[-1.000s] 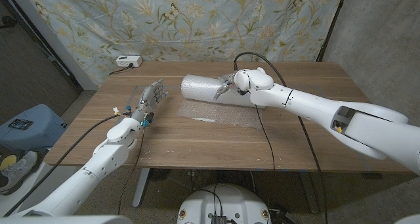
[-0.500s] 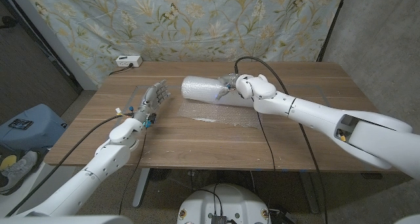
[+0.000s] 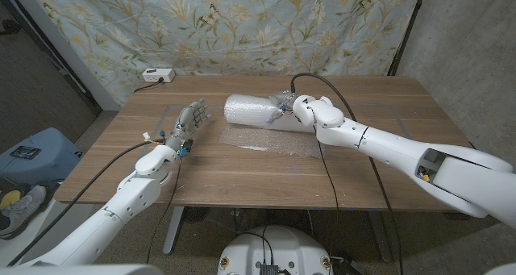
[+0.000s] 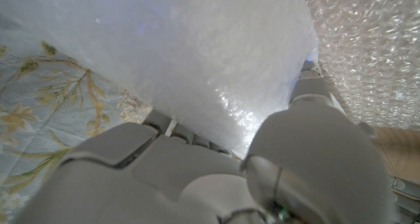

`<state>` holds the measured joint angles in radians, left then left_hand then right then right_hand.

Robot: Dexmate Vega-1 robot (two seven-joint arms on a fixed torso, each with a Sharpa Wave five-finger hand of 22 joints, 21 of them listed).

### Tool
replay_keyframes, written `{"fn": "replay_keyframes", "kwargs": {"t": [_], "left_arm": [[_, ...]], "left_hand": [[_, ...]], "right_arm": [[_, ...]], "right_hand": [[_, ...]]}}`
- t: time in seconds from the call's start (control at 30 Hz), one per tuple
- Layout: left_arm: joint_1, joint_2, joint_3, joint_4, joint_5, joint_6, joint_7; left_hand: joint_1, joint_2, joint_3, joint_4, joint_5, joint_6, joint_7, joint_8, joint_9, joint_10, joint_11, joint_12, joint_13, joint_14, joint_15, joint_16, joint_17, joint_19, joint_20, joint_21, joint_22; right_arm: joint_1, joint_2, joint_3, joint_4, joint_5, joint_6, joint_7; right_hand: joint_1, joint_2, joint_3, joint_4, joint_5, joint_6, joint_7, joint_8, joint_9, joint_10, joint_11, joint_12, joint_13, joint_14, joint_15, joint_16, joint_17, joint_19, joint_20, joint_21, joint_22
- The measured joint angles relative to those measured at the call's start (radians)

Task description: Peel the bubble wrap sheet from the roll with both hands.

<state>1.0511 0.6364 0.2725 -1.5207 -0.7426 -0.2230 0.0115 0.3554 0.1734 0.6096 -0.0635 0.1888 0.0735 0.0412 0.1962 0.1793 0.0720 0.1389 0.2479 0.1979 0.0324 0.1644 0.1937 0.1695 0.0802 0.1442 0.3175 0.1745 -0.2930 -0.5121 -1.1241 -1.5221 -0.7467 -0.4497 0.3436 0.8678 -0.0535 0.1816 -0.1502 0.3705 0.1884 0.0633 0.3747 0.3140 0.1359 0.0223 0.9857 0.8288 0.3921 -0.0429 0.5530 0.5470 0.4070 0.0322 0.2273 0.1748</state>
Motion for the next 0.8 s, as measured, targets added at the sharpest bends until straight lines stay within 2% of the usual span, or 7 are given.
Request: {"fn": "replay_keyframes", "kwargs": {"t": [0.33, 0.43, 0.8], "left_arm": [[-0.007, -0.003, 0.010, -0.009, 0.004, 0.011, 0.003], [-0.008, -0.004, 0.013, -0.013, 0.006, 0.017, 0.006], [-0.015, -0.009, 0.025, -0.027, 0.011, 0.031, 0.015]], "left_hand": [[0.000, 0.000, 0.007, 0.001, 0.000, 0.005, 0.005, 0.000, 0.000, 0.009, 0.002, 0.004, 0.000, 0.012, 0.002, 0.000, 0.000, 0.008, 0.001, 0.000, 0.000], [0.000, 0.000, 0.007, 0.001, 0.000, 0.005, 0.005, 0.000, 0.000, 0.009, 0.002, 0.004, 0.000, 0.012, 0.002, 0.000, 0.000, 0.012, 0.004, 0.000, 0.000], [0.000, 0.000, 0.007, 0.001, 0.000, 0.014, 0.004, 0.000, 0.000, 0.014, -0.003, 0.003, 0.000, 0.023, 0.002, 0.000, 0.000, 0.017, 0.002, 0.000, 0.000]], "right_arm": [[-0.016, -0.019, 0.040, -0.028, 0.003, 0.018, 0.028], [-0.021, -0.028, 0.057, -0.040, 0.016, 0.026, 0.041], [-0.031, -0.053, 0.107, -0.077, 0.069, 0.050, 0.083]], "right_hand": [[0.000, 0.000, 0.000, 0.000, 0.008, 0.012, 0.005, 0.000, 0.000, 0.016, 0.002, 0.006, 0.000, 0.011, 0.000, -0.007, 0.000, 0.009, -0.002, 0.000, 0.000], [0.024, 0.005, 0.000, 0.000, 0.008, 0.016, 0.009, 0.000, 0.000, 0.021, 0.007, 0.006, 0.000, 0.011, 0.000, -0.007, 0.000, 0.014, -0.007, 0.000, 0.000], [0.024, 0.005, 0.000, 0.000, 0.008, 0.021, 0.014, 0.000, 0.000, 0.033, 0.006, 0.006, 0.000, 0.020, -0.001, -0.021, 0.000, 0.014, -0.007, 0.000, 0.000]]}}
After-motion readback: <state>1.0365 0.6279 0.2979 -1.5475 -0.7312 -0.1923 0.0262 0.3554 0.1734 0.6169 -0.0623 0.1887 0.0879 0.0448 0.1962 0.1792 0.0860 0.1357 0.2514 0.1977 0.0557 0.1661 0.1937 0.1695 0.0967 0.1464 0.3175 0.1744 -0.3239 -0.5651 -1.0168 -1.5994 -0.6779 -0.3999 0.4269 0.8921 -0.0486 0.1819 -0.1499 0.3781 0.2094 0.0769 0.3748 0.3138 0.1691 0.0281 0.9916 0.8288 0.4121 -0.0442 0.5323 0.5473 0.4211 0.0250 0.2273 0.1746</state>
